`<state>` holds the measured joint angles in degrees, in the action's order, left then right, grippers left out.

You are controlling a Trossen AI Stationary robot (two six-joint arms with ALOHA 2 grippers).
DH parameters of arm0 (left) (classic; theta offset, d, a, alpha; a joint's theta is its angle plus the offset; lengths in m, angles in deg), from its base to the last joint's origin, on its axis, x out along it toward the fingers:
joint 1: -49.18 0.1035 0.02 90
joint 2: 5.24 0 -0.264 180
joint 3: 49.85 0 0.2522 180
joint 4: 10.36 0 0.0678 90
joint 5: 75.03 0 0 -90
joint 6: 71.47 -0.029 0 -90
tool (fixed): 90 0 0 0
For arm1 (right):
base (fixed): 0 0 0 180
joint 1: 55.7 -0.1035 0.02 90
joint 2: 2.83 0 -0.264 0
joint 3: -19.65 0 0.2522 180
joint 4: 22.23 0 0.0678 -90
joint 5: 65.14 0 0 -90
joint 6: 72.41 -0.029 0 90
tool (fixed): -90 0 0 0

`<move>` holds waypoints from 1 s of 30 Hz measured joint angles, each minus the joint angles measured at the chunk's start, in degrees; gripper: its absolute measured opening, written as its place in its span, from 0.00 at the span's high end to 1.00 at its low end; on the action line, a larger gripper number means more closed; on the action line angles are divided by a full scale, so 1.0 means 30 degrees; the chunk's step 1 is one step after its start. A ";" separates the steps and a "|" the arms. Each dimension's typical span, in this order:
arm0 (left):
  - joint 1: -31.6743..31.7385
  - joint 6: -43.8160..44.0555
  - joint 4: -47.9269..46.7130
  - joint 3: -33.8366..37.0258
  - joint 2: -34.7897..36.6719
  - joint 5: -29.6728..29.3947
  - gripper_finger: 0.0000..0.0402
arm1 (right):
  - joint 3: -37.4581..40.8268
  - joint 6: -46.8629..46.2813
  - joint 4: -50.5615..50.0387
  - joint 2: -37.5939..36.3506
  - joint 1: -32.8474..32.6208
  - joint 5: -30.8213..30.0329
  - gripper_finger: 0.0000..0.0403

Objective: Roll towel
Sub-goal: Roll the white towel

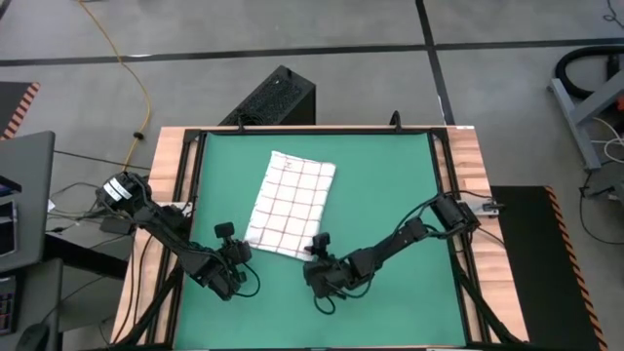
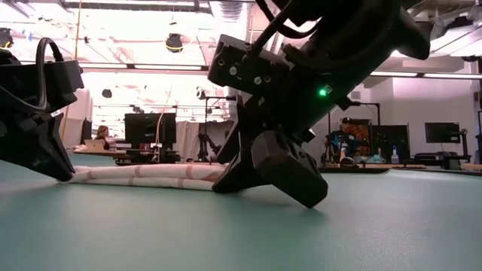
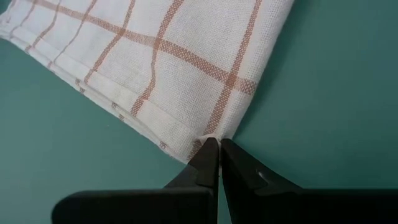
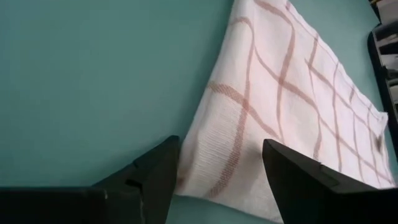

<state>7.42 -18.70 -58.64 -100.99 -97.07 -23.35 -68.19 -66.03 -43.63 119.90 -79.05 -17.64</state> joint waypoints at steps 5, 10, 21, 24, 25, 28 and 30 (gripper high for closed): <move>0.0000 -0.0007 0.0019 0.0007 0.0000 0.0053 1.00 | 0.0006 -0.1191 -0.0504 0.0347 0.0129 0.0289 0.46; 0.0000 -0.0013 0.0082 0.0007 0.0000 0.0075 1.00 | 0.0021 -0.2052 -0.0987 0.0650 0.0200 0.0582 0.62; -0.0314 -0.1894 -0.0620 -0.1729 -0.0051 -0.0860 1.00 | -0.0052 -0.3572 -0.1935 0.0656 0.0073 0.1880 0.96; -0.0907 -0.3345 -0.0989 -0.2783 -0.0044 -0.1720 1.00 | -0.0059 -0.3802 -0.2046 0.0648 -0.0374 0.1953 0.96; -0.1090 -0.4126 -0.0979 -0.2934 -0.0044 -0.1784 1.00 | -0.0059 -0.3881 -0.2085 0.0648 -0.0539 0.1957 0.96; -0.1590 -0.6541 -0.0444 -0.3096 -0.0044 -0.0928 0.98 | -0.0059 -0.4453 -0.2527 0.0640 -0.1083 0.1935 0.96; -0.1832 -0.7149 -0.0583 -0.3104 -0.0044 -0.0277 0.95 | -0.0059 -0.5158 -0.3189 0.0634 -0.1437 0.1867 0.96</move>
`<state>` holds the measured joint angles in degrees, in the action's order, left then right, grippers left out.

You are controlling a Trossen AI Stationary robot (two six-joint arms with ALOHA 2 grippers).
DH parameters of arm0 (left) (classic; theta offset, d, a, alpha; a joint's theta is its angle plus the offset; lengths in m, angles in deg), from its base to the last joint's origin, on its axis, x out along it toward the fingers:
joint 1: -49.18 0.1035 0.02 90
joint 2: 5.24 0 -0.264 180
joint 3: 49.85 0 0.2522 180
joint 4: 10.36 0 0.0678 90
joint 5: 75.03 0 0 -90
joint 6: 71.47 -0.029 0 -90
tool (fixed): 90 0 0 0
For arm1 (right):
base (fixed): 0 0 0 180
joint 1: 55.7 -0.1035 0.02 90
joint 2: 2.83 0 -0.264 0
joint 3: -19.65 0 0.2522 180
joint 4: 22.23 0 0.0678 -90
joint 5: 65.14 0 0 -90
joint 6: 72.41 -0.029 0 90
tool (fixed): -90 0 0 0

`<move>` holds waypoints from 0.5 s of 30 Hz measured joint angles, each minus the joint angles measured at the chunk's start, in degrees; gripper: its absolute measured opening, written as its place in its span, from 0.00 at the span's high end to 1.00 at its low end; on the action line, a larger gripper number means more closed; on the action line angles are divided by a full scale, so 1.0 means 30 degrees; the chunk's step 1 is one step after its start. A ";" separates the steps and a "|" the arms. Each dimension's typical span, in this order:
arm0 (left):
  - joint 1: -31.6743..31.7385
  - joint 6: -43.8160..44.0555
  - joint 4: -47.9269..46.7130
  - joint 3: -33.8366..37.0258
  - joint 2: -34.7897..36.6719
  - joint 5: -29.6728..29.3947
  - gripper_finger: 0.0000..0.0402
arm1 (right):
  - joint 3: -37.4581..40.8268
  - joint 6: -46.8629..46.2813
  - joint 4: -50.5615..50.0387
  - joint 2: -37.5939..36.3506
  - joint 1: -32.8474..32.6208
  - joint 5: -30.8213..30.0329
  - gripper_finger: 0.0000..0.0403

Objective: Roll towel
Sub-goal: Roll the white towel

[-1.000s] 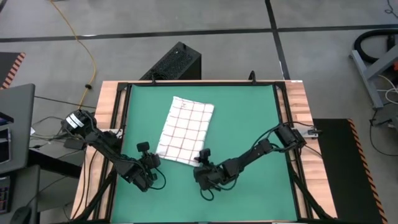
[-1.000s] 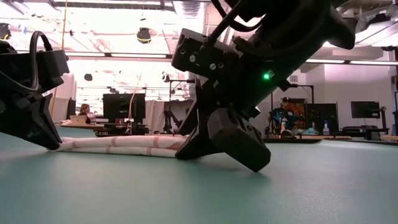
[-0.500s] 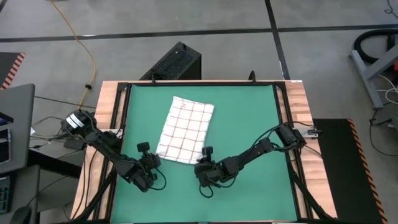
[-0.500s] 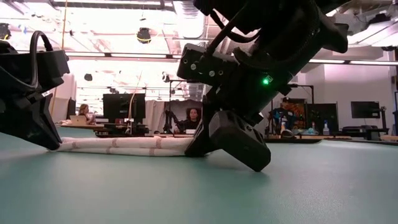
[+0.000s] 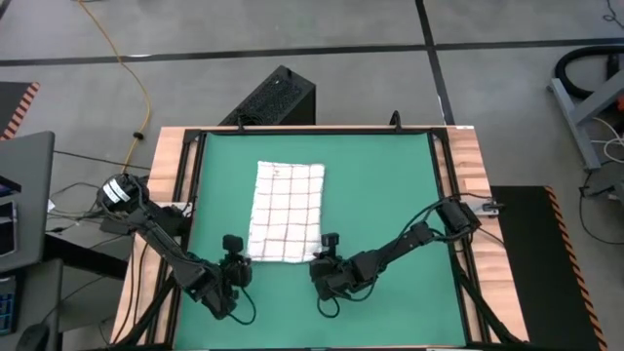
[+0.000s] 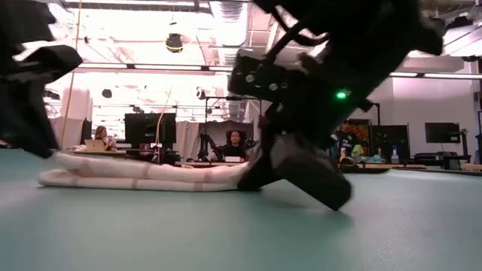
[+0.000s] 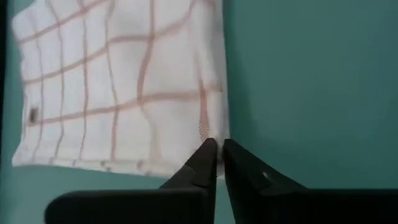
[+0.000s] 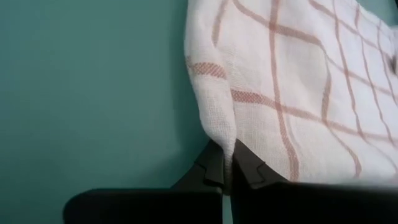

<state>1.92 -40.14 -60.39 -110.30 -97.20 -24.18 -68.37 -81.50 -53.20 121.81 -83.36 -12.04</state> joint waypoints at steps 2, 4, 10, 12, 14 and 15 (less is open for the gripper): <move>-0.0134 0.0572 -0.1331 -0.0006 0.0000 -0.0084 0.91 | -0.0004 -0.0636 -0.0597 -0.0007 -0.0306 -0.0060 0.96; -0.0143 0.1625 -0.2311 0.0092 0.0007 -0.0469 0.87 | -0.0007 -0.1028 -0.0963 -0.0007 -0.0583 -0.0094 0.96; -0.0146 0.0085 0.1483 0.0906 0.0029 -0.0018 0.74 | 0.0007 -0.1453 -0.1184 -0.0007 -0.0916 -0.0147 0.96; -0.0143 -0.1071 0.2815 0.1176 0.0029 0.0993 0.71 | 0.0007 -0.1490 -0.1260 -0.0007 -0.0956 -0.0129 0.96; -0.0193 -0.1622 0.3171 0.1253 0.0029 0.1809 0.67 | 0.0000 -0.1536 -0.1438 -0.0007 -0.0981 -0.0129 0.96; -0.0275 -0.1816 0.3186 0.1253 0.0029 0.1931 0.65 | -0.0007 -0.1588 -0.1543 -0.0007 -0.0991 -0.0129 0.96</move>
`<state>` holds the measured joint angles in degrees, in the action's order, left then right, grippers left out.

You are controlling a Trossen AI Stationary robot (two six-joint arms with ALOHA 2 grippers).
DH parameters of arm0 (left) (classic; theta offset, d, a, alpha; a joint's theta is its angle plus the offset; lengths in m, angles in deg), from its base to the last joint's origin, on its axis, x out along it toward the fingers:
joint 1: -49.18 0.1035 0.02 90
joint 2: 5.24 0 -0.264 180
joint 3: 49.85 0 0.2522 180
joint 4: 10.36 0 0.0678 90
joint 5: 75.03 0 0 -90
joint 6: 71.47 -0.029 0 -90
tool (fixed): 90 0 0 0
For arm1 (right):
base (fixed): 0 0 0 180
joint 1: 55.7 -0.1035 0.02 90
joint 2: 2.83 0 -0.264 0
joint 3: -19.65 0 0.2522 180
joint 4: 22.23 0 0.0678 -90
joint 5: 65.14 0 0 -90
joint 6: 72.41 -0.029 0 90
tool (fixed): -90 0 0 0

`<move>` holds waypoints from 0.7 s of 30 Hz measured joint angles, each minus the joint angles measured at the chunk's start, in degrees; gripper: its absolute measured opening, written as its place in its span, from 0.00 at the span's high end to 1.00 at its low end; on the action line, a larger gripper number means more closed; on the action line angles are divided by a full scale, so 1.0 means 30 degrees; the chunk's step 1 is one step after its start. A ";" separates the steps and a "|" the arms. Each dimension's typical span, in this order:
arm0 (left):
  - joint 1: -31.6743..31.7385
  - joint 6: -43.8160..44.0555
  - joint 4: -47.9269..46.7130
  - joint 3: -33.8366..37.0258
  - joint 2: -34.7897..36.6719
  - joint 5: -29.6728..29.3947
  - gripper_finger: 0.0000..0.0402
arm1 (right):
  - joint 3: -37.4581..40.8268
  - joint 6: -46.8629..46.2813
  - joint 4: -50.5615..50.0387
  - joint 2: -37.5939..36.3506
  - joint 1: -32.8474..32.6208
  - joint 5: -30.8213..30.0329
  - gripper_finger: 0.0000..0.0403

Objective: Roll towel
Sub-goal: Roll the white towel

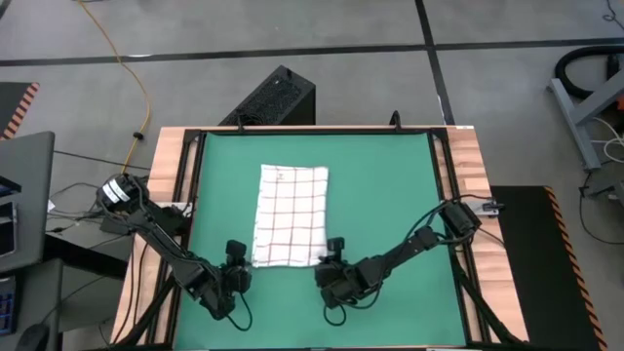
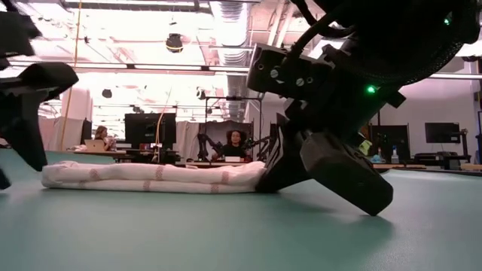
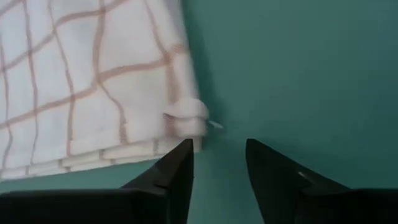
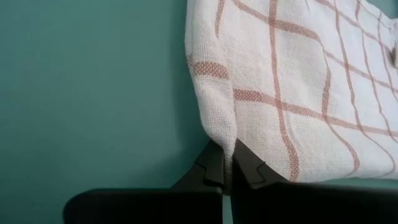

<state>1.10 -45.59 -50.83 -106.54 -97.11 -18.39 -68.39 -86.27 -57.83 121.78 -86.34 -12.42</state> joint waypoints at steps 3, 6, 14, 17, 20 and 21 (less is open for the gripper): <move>-0.0238 -0.0752 -0.0179 -0.0029 0.0000 -0.0365 0.61 | 0.0000 -0.0248 -0.0156 -0.0007 -0.0037 -0.0015 0.96; -0.0465 -0.2222 -0.0439 -0.0029 0.0000 -0.1651 0.58 | 0.0000 -0.0316 -0.0183 -0.0007 -0.0081 -0.0022 0.96; 0.0121 -0.7161 0.2817 0.1282 0.0007 -0.2395 0.54 | 0.0000 -0.0316 -0.0195 -0.0007 -0.0030 -0.0029 0.97; 0.0430 -0.7908 0.3243 0.1885 0.0066 -0.2659 0.54 | 0.0000 -0.0324 -0.0180 -0.0007 -0.0030 -0.0029 0.97; 0.0778 -0.9016 0.3448 0.2203 0.0044 -0.3545 0.54 | 0.0000 -0.0324 -0.0180 -0.0007 -0.0030 -0.0029 0.97; 0.0915 -0.9442 0.3597 0.2340 0.0037 -0.3612 0.54 | 0.0000 -0.0324 -0.0180 -0.0007 -0.0030 -0.0029 0.97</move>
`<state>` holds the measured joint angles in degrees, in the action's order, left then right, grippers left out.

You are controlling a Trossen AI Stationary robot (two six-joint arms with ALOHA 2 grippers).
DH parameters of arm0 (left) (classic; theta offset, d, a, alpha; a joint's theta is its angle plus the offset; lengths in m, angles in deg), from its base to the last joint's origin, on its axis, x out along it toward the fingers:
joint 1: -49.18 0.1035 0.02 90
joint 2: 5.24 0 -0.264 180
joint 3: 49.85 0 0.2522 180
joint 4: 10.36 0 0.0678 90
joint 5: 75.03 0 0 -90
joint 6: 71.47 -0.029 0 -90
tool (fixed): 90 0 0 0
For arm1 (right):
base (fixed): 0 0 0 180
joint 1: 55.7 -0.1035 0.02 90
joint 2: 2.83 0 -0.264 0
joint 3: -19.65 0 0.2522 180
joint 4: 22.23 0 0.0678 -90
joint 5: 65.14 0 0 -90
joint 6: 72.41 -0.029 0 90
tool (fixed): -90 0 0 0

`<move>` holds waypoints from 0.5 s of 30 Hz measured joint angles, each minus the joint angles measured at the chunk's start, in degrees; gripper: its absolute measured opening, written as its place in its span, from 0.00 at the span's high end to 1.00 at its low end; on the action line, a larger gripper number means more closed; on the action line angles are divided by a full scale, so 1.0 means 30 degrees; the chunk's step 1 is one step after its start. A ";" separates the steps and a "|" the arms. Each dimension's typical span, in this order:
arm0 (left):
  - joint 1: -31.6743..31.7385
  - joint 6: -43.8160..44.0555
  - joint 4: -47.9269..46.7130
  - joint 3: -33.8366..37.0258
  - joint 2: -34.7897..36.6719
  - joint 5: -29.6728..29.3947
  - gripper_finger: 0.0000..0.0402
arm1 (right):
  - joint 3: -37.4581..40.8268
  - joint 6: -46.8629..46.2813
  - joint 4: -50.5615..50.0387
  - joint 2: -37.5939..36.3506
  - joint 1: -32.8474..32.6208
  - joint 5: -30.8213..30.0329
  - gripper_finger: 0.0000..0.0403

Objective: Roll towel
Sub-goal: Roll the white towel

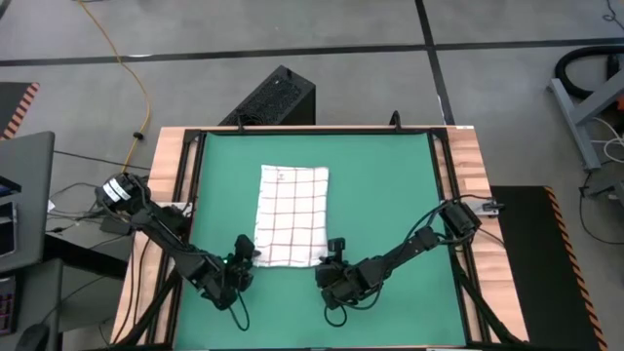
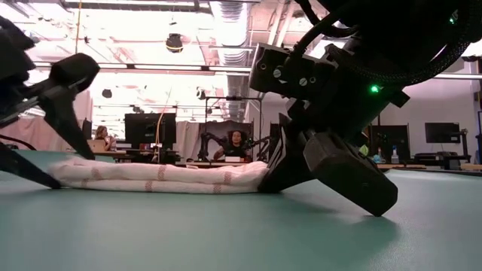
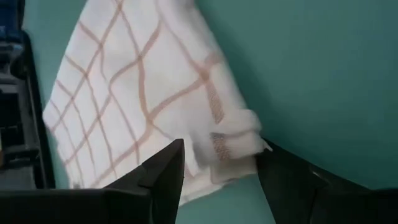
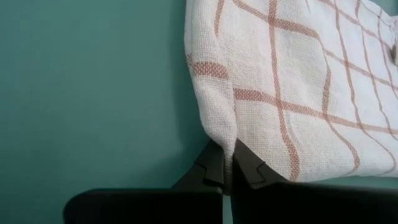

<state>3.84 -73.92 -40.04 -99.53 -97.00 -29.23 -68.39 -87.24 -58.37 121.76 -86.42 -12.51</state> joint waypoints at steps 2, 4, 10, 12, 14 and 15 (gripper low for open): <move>0.0216 -0.0732 0.0789 0.0344 0.0006 0.0272 0.54 | 0.0000 0.0016 0.0004 0.0000 0.0000 0.0000 0.97; 0.0488 -0.1116 0.1252 0.0804 0.0060 0.0497 0.54 | 0.0000 0.0017 0.0002 0.0000 0.0000 0.0000 0.97; 0.1226 -0.0830 0.1411 0.1259 0.0050 0.0365 0.58 | 0.0000 0.0000 0.0015 0.0000 -0.0004 0.0000 0.97; 0.1499 -0.0480 0.1426 0.1260 0.0037 0.0781 0.65 | 0.0000 -0.0013 0.0038 0.0000 -0.0060 0.0007 0.97; 0.1776 0.0036 0.1427 0.1265 0.0021 0.1121 0.75 | 0.0015 0.0030 0.0050 -0.0126 -0.0110 0.0015 0.97; 0.1860 0.0271 0.1394 0.1264 0.0018 0.1235 0.82 | 0.0021 0.0075 0.0018 -0.0255 -0.0117 0.0021 0.97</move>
<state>9.42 -73.10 -35.86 -95.73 -96.94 -25.52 -68.33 -87.01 -58.31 121.00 -86.77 -12.45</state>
